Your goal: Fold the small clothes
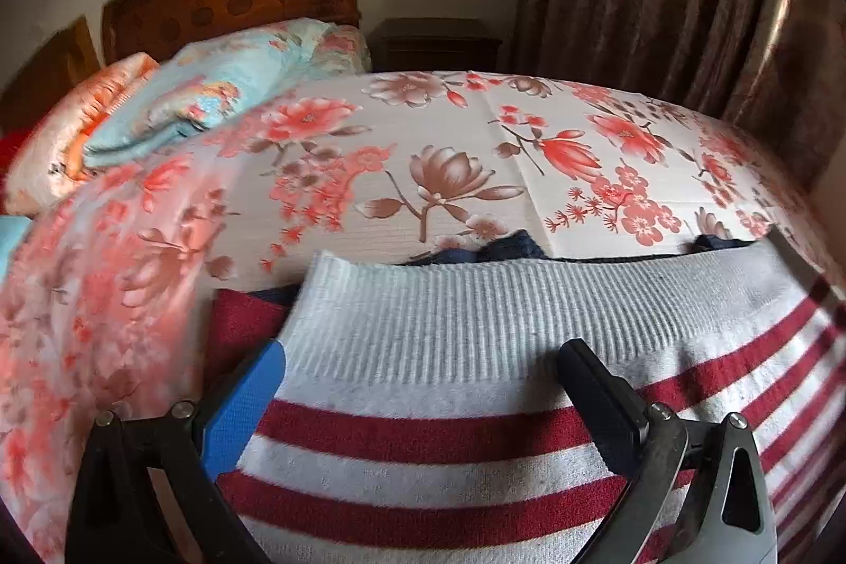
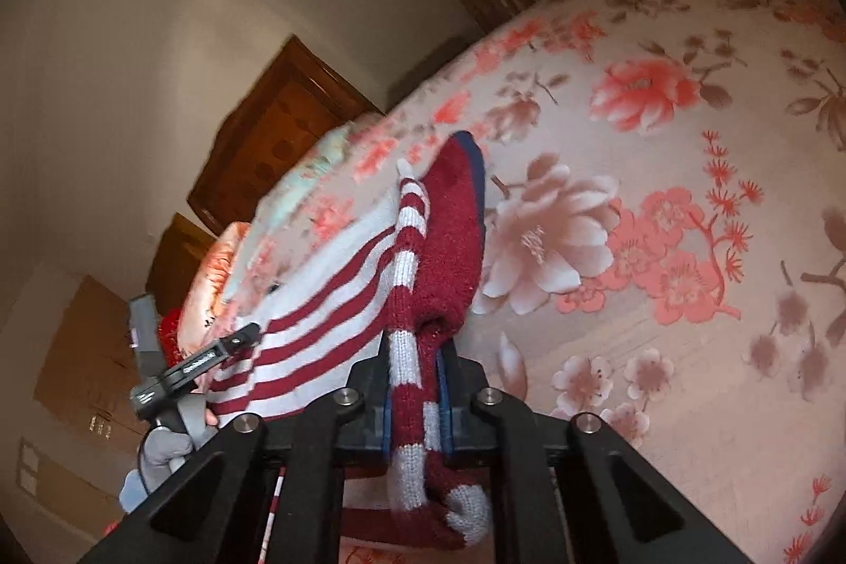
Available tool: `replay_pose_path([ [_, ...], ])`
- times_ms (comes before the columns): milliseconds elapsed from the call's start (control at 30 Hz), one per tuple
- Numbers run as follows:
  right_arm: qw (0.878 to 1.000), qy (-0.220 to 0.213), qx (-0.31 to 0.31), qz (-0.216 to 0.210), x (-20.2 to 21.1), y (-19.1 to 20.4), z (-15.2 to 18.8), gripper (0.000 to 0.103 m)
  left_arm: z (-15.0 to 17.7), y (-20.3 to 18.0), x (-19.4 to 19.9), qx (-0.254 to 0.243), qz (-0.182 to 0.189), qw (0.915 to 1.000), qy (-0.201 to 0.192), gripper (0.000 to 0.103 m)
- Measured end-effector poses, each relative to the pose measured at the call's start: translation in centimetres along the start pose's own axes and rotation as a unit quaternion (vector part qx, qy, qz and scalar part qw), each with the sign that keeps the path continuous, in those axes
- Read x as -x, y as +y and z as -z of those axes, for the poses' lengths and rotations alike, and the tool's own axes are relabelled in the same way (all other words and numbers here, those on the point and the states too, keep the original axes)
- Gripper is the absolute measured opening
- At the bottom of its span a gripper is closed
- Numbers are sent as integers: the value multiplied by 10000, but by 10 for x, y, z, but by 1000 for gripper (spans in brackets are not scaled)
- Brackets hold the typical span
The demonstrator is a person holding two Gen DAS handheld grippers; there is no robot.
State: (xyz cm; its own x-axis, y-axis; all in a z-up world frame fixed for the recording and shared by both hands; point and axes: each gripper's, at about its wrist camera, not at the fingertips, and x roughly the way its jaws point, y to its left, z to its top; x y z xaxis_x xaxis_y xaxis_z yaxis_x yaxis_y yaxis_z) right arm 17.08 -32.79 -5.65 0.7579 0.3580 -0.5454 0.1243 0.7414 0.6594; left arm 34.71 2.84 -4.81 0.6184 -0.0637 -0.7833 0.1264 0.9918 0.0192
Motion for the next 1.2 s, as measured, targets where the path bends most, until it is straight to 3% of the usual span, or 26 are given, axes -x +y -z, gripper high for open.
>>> replay_pose_path([
  [67,9999,-97,-5,-83,8,0,3,12,8,-7,21,74,-73,9997,-222,103],
  [133,9997,-151,-103,-176,17,-6,5,12,20,-23,48,31,386,9982,-463,103],
  [200,9994,-187,-194,-223,25,-15,6,12,33,-45,66,-258,526,9967,-568,103],
  [333,9982,-448,-352,-163,49,-27,2,12,65,-97,61,-1210,286,9921,-160,103],
  [400,9971,-616,-418,-125,61,-31,-3,12,76,-102,64,-1150,366,9922,-325,103],
  [500,9968,-698,-392,-53,67,-22,-7,12,70,-93,68,-1035,640,9924,-184,103],
  [600,9967,-811,84,43,70,11,-11,12,62,-57,88,-446,989,9933,-403,103],
  [667,9936,-917,648,126,68,53,-13,12,57,-26,100,-45,1016,9931,-585,103],
  [800,9789,-851,1849,157,40,143,1,12,59,31,120,675,1005,9890,-849,103],
  [900,9569,-580,2842,168,-2,210,34,12,67,69,131,1144,968,9840,-960,103],
  [967,9352,-239,3522,261,-41,241,68,12,73,91,131,1415,1028,9806,-889,103],
  [1067,9096,484,4092,533,-97,250,118,12,87,111,127,1692,1369,9740,-629,103],
  [1133,9068,756,4101,621,-112,240,138,12,96,117,124,1789,1597,9696,-497,103],
  [1200,9049,614,4168,612,-108,244,136,12,102,118,117,1899,1963,9614,-332,103],
])
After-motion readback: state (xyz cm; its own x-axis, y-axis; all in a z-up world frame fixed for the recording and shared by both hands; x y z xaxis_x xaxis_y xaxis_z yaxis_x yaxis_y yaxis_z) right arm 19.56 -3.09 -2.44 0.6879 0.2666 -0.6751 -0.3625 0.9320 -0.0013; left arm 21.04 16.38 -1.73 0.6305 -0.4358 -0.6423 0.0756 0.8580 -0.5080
